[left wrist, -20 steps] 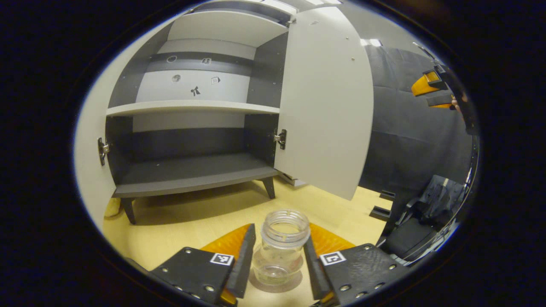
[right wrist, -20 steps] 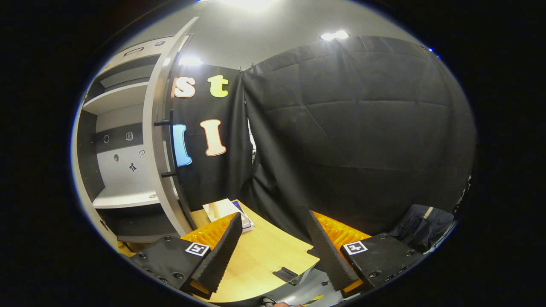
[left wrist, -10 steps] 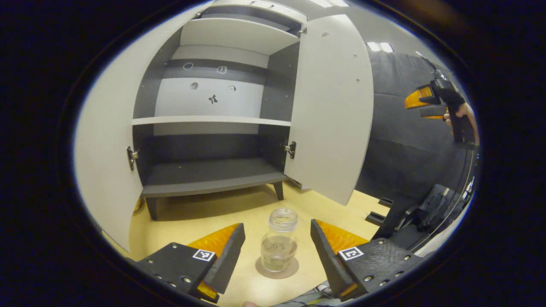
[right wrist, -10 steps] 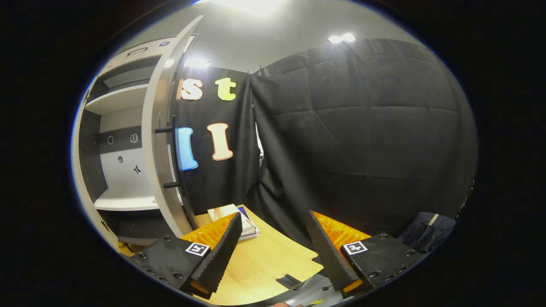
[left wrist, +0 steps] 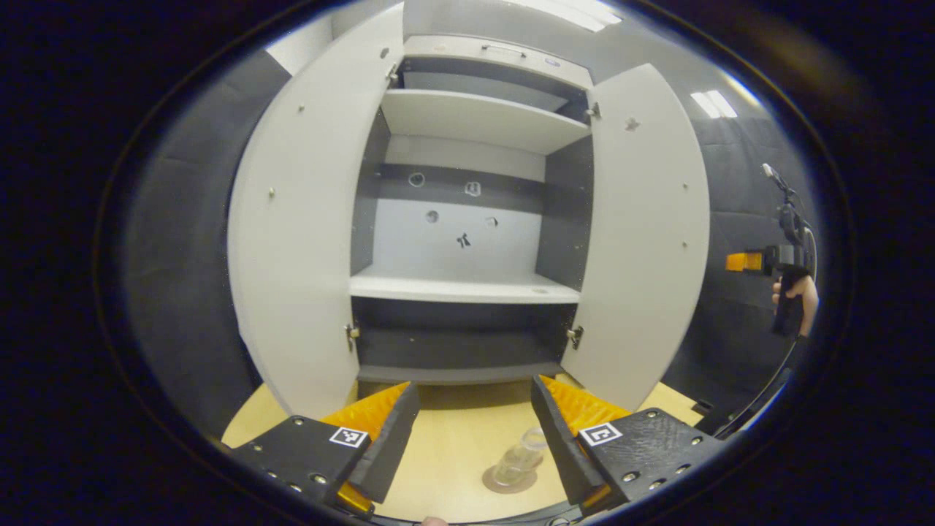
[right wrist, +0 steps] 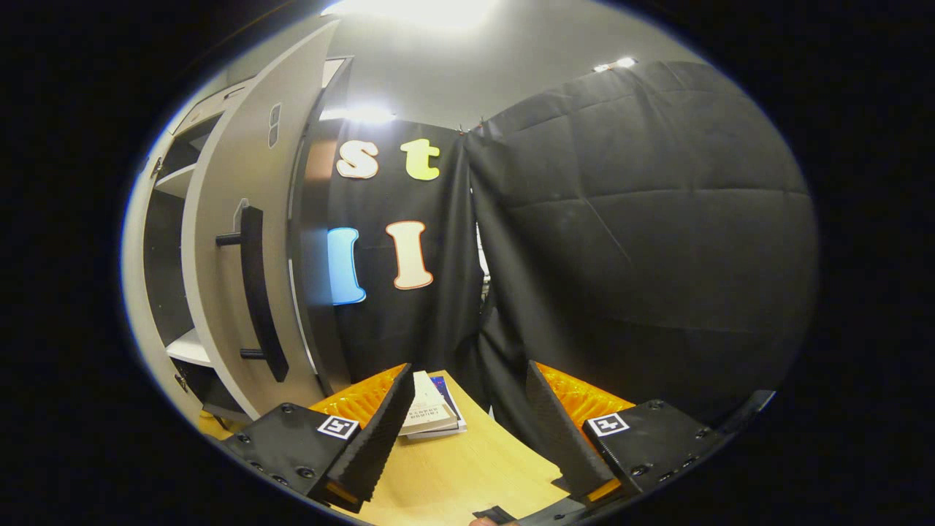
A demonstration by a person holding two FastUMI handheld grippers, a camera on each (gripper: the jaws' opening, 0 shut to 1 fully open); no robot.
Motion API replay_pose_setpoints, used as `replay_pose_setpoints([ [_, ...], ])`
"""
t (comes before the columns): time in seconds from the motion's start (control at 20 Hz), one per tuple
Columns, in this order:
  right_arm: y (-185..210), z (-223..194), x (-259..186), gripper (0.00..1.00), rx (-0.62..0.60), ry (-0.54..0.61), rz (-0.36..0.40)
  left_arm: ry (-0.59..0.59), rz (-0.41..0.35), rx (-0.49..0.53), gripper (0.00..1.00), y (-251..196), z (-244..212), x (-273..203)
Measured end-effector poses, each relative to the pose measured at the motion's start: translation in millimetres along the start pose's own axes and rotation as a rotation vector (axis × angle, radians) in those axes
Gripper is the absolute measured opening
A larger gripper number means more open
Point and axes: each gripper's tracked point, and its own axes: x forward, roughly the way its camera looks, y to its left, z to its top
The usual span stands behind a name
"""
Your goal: Grasp the bottle in the cabinet with the left hand and place it on the coaster, then close the right door with the right hand and the left door with the left hand.
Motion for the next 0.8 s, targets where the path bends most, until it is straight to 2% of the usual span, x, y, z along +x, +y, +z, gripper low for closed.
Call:
replay_pose_setpoints([
  [0.15,5.3,13.4,17.6,0.98,-0.011,-0.018,0.084,-0.07,0.176,0.0,0.89,21.5,51.7,-9.9],
  [0.3,14.3,30.6,29.4,0.98,-0.006,-0.048,0.176,-0.101,0.258,0.026,0.89,28.0,93.4,-14.2],
  [0.45,23.3,45.8,37.0,0.98,-0.007,-0.076,0.268,-0.105,0.33,0.007,0.89,29.2,124.4,-29.9],
  [0.5,25.3,50.9,38.4,0.98,-0.008,-0.087,0.295,-0.114,0.343,0.006,0.88,29.0,135.1,-34.1],
  [0.55,28.0,54.8,41.1,0.92,-0.007,-0.095,0.32,-0.12,0.351,0.012,0.88,28.7,144.2,-38.1],
  [0.6,31.4,59.4,43.1,0.98,-0.005,-0.1,0.345,-0.12,0.35,0.022,0.89,28.0,151.5,-40.2],
  [0.75,41.6,68.2,44.3,0.98,0.013,-0.098,0.409,-0.094,0.3,0.04,0.89,21.3,161.3,-37.5],
  [0.8,46.4,71.2,42.8,0.92,0.017,-0.092,0.429,-0.092,0.293,0.045,0.89,22.5,166.2,-37.4],
])
